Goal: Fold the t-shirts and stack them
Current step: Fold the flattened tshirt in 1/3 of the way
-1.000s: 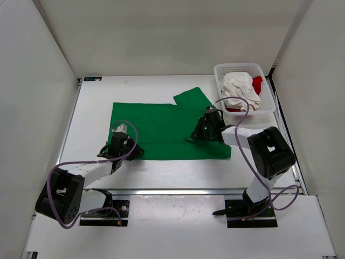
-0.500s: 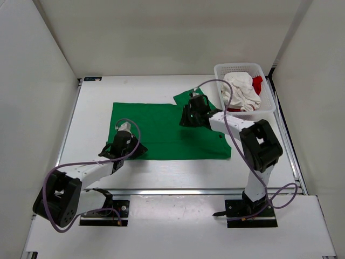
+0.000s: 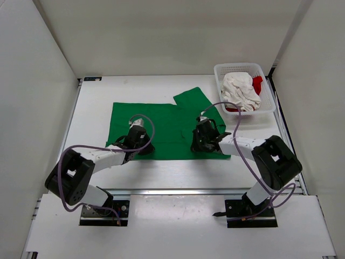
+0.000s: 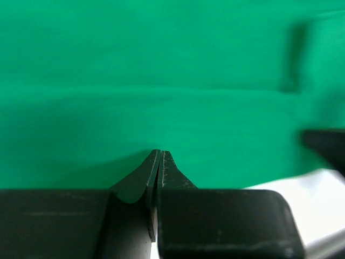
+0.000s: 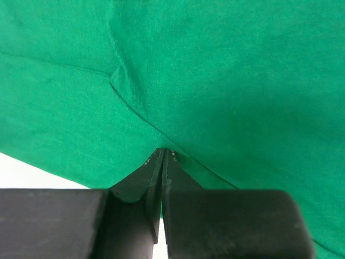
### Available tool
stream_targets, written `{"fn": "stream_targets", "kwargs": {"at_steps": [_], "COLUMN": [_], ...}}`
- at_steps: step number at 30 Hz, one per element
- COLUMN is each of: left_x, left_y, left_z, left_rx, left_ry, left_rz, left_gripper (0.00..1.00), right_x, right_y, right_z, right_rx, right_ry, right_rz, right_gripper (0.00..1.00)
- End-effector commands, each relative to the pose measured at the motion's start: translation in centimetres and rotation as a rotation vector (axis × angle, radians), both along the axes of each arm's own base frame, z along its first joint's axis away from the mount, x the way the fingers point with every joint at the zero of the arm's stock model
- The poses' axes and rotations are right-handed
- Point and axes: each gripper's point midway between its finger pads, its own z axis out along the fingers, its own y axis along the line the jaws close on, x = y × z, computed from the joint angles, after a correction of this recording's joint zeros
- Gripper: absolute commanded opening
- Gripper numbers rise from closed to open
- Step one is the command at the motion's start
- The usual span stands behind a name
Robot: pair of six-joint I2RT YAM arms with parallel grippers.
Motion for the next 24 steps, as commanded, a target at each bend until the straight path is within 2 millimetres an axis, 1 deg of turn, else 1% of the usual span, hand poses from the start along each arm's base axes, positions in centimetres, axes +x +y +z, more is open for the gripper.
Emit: {"fn": "stream_targets", "kwargs": {"at_steps": [1,2,3,4,5,6,7,8,10,11,12,14,15,16,17,18,19,20,21,22,23,24], "left_x": [-1.9,-2.3,-2.8,-2.8,-4.1,-4.7,-6.0,-6.6,-8.8,-9.3,-10.5,-11.8,-11.6,-11.2,-10.2,-9.4,-7.8,-6.9,-5.0,-3.2,-2.3,-0.6], "left_y": [3.3,3.7,3.8,4.0,4.7,5.1,5.8,5.9,6.2,6.5,6.7,6.7,7.0,7.1,6.8,6.9,6.7,7.0,7.1,7.3,7.5,8.2], "left_z": [-3.2,-3.7,-3.7,-3.4,-4.2,-4.6,-5.3,-5.4,-5.7,-5.8,-6.0,-5.9,-5.7,-4.9,-3.3,-2.2,-0.1,0.9,3.1,5.0,5.2,6.4], "left_rx": [0.057,0.053,0.062,0.075,0.11,0.117,0.114,0.109,0.111,0.116,0.108,0.044,0.028,0.01,-0.011,-0.014,-0.016,0.01,0.025,0.007,0.012,-0.01], "left_ry": [0.097,0.096,0.096,0.078,0.111,0.124,0.158,0.171,0.17,0.168,0.175,0.174,0.168,0.143,0.103,0.075,0.024,-0.008,-0.065,-0.099,-0.096,-0.125], "left_rz": [0.043,0.042,0.033,0.043,0.038,0.036,0.037,0.039,0.032,0.041,0.039,0.039,0.058,0.068,0.067,0.078,0.09,0.091,0.104,0.129,0.127,0.163], "left_gripper": [0.07,0.08,0.09,0.09,0.09,0.1,0.1,0.1,0.12,0.14,0.13,0.14,0.16,0.17,0.18,0.18,0.19,0.2,0.22,0.23,0.23,0.24], "right_x": [-0.5,-0.9,-1.8,-2.6,-3.6,-4.0,-5.0,-5.8,-7.2,-7.7,-8.1,-8.4,-8.5,-7.8,-6.7,-6.4,-4.9,-3.7,-3.0,-1.9,-0.9,-0.3], "right_y": [-0.2,-0.1,-0.6,-0.8,-1.4,-1.1,-1.3,-1.5,-1.7,-1.8,-1.6,-0.9,-0.8,-0.3,0.2,0.6,1.1,1.4,1.6,1.8,2.1,2.4], "right_z": [-0.3,-0.2,-0.8,-1.3,-1.9,-1.7,-2.2,-2.6,-2.8,-2.8,-2.6,-1.9,-1.6,-0.7,0.5,1.2,2.9,4.2,5.2,6.2,7.7,8.4], "right_rx": [0.0,0.001,-0.01,-0.018,-0.026,-0.021,-0.031,-0.031,-0.042,-0.038,-0.036,-0.024,-0.027,-0.022,-0.01,0.0,0.023,0.034,0.045,0.056,0.08,0.092], "right_ry": [-0.03,-0.027,-0.006,0.005,0.023,0.02,0.041,0.058,0.081,0.091,0.091,0.094,0.097,0.075,0.045,0.035,0.002,-0.03,-0.05,-0.077,-0.111,-0.134], "right_rz": [-0.007,0.0,0.003,0.009,0.008,0.018,0.031,0.029,0.041,0.049,0.061,0.078,0.085,0.093,0.095,0.105,0.099,0.101,0.098,0.097,0.096,0.1], "right_gripper": [0.0,0.0,0.0,0.0,0.0,0.0,0.0,0.0,0.0,0.0,0.01,0.0,0.0,0.0,0.0,0.0,0.01,0.05,0.09,0.11,0.13,0.15]}}
